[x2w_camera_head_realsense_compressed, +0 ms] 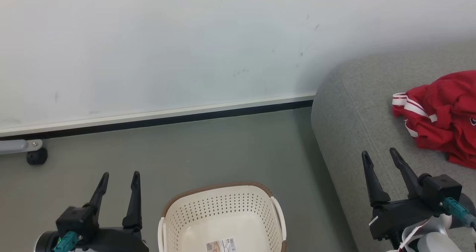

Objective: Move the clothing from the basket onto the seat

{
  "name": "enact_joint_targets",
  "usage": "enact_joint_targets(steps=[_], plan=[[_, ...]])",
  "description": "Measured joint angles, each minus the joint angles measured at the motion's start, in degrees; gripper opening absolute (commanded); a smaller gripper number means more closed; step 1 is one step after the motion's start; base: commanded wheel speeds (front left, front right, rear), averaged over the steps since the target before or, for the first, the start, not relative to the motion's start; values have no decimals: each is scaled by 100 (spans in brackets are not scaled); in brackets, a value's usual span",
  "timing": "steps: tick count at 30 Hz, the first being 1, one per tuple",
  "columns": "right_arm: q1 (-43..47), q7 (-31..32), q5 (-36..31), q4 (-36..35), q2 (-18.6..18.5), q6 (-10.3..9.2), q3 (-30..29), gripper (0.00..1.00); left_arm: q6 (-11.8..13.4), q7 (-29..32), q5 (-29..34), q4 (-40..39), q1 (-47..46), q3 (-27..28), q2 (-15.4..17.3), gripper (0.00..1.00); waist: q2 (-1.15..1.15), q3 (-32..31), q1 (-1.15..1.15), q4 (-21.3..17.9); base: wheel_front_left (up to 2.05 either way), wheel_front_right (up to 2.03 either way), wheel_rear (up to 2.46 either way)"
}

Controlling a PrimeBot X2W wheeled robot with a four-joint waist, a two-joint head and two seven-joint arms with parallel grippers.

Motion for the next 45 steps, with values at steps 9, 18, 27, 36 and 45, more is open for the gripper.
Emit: enact_joint_targets(steps=[9,18,27,36,45], plan=[[76,250,0,-326,-89,-94,-30,100,1,0,104,7,97,211,-103,100,0,-18,0,12,0,0,0],[166,459,0,-523,-119,-145,-54,100,1,10,319,11,149,349,-232,100,0,-6,0,36,0,0,0],[171,620,0,-688,-148,-178,-90,100,1,40,454,13,168,445,-301,100,0,24,0,69,0,0,0],[171,753,0,-760,-166,-201,-119,100,1,59,512,20,168,486,-361,100,0,19,0,92,0,0,0],[347,761,121,-582,-8,-167,-182,0,-57,112,357,216,291,498,-448,0,0,16,0,108,0,0,0]])
